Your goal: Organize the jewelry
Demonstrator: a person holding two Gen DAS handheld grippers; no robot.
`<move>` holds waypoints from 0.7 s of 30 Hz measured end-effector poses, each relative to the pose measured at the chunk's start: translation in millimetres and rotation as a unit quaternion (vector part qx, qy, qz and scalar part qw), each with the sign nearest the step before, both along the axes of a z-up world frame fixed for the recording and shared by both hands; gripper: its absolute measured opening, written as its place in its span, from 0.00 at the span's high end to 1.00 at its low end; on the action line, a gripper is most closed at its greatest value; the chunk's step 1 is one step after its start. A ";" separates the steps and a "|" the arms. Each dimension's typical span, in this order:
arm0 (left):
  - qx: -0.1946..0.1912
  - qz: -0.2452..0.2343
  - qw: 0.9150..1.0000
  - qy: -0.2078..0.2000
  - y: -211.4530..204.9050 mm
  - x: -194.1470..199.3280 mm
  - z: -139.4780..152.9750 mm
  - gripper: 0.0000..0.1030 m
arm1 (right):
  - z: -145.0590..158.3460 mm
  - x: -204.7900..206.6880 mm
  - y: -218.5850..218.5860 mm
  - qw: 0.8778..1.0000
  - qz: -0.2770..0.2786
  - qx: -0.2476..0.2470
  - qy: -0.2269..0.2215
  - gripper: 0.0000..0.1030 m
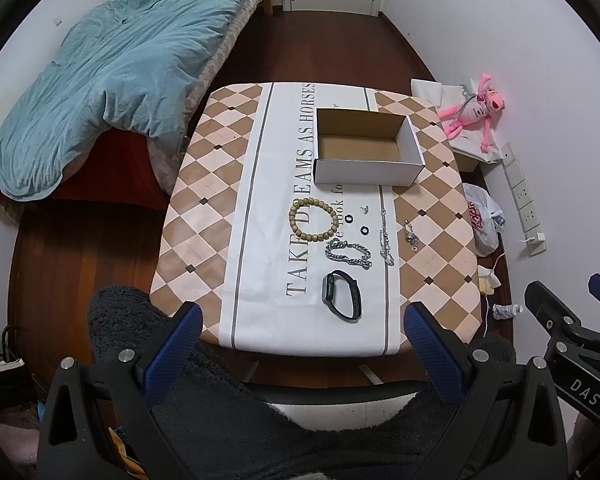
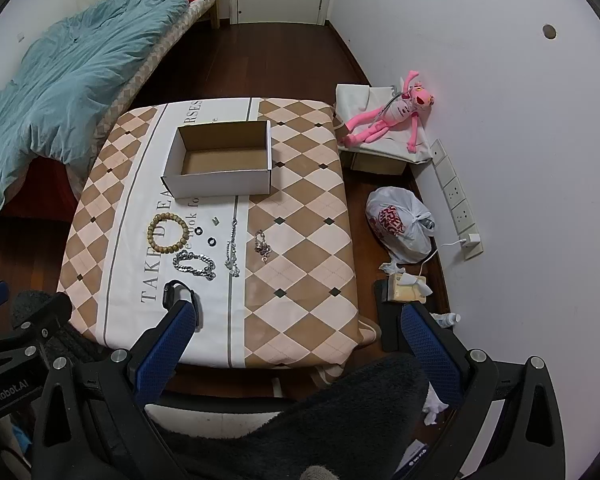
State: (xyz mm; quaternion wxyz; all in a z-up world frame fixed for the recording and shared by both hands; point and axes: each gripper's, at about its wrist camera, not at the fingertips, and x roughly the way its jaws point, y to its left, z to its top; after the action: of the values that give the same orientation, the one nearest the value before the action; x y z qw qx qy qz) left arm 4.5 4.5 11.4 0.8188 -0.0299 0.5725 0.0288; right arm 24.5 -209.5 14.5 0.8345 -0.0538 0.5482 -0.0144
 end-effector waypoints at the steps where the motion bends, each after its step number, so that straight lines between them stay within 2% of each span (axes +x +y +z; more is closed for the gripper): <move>1: 0.001 0.000 1.000 0.000 0.3 0.1 0.1 0.00 | 0.1 0.1 -0.1 1.000 0.000 0.000 0.000 0.00; 11: 0.002 0.001 1.000 -0.003 2.2 -0.4 1.0 0.00 | -4.4 -4.2 -2.0 1.000 -0.001 0.002 0.000 0.00; 21: 0.003 0.001 1.000 -0.004 2.4 0.0 1.4 0.00 | 7.4 0.5 -1.5 1.000 -0.002 0.008 -0.001 0.00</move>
State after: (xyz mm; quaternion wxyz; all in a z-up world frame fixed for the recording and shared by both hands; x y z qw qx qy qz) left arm 4.5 6.8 12.8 0.8214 -0.0280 0.5688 0.0310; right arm 25.0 -211.0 21.9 0.8352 -0.0460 0.5478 -0.0121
